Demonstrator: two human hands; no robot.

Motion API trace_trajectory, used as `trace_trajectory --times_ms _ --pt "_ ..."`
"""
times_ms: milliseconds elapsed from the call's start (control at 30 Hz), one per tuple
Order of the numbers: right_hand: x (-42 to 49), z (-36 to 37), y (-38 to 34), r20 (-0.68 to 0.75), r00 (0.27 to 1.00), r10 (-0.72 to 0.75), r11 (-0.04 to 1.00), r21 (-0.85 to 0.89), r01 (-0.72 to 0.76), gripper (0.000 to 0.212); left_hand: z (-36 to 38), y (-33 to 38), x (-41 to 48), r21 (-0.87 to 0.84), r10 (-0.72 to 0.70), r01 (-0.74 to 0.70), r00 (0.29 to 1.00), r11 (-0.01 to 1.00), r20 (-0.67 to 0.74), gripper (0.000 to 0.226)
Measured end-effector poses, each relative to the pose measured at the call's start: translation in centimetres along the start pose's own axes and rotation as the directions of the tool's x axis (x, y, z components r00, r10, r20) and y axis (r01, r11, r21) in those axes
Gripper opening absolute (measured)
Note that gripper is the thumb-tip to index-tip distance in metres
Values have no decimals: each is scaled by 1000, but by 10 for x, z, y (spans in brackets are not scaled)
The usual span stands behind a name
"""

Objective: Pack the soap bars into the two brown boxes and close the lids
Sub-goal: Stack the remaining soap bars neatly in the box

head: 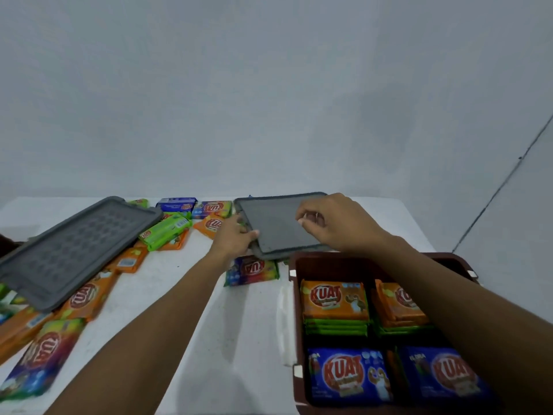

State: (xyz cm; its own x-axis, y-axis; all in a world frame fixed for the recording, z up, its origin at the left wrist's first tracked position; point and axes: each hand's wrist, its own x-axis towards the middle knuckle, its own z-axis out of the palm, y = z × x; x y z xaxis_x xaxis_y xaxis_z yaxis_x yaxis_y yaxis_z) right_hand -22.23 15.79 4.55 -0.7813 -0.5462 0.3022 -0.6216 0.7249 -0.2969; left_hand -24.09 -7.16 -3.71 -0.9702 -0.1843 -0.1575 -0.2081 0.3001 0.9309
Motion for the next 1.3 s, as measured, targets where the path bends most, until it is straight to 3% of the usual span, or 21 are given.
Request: trace_trajectory --times_ms 100,200,333,467,633,800,867,967,1133,1300 --pt "19 11 7 89 994 63 997 -49 -59 18 7 11 10 69 71 -85 980 994 183 58" --pt "36 22 17 298 942 155 986 -114 -126 27 12 16 18 166 89 -152 939 974 333 44" --pt "48 32 25 522 831 193 977 -178 -115 41 -3 12 28 259 193 -287 923 922 332 28" --pt "61 44 24 560 809 178 980 -174 -95 48 -36 -7 46 501 350 -453 891 737 290 16" --pt "82 59 19 578 801 156 982 -179 -62 46 -59 -28 58 710 364 -475 875 520 319 40" --pt "102 77 15 551 814 184 975 -209 -78 46 -74 -36 68 822 183 -397 918 408 352 77" --pt "110 89 17 542 817 198 968 -238 -76 47 -81 -38 73 855 100 -423 905 301 413 81" --pt "121 104 21 501 830 244 949 -298 -99 50 -90 -40 79 851 124 -474 881 228 457 80" --pt "134 122 18 483 813 325 903 -414 -115 81 -97 -35 82 845 72 -490 871 214 487 78" --pt "140 123 11 414 871 264 902 -426 -71 89 -106 -30 68 733 176 -469 879 493 443 75"
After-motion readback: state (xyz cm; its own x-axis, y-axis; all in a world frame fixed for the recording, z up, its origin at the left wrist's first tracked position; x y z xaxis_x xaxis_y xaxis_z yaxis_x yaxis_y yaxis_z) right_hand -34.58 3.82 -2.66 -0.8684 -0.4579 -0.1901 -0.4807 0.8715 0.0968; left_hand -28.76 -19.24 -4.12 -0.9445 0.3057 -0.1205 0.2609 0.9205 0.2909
